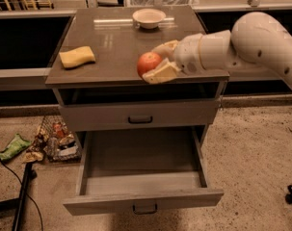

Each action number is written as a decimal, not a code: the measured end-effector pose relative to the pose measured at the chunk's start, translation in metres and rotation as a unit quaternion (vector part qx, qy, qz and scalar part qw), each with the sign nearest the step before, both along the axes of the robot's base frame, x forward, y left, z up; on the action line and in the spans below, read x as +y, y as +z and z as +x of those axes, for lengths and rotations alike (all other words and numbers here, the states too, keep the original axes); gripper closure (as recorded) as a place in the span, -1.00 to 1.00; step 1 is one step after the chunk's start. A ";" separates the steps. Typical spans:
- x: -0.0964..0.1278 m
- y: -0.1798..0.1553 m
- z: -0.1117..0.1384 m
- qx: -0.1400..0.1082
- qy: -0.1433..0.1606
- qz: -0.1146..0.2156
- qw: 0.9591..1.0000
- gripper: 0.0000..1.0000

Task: Place apple into middle drawer

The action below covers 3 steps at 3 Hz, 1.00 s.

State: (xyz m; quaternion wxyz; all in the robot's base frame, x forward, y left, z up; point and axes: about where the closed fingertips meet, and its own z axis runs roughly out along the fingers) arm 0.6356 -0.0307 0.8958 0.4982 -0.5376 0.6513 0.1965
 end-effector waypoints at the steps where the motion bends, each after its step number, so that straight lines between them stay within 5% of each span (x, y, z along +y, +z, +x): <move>1: 0.004 -0.031 -0.038 0.000 0.015 0.011 1.000 1.00; 3: 0.005 -0.115 -0.062 0.029 0.006 0.073 0.997 1.00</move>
Offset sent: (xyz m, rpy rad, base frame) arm -0.0825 -0.0019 -0.1274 0.1570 0.0662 0.0267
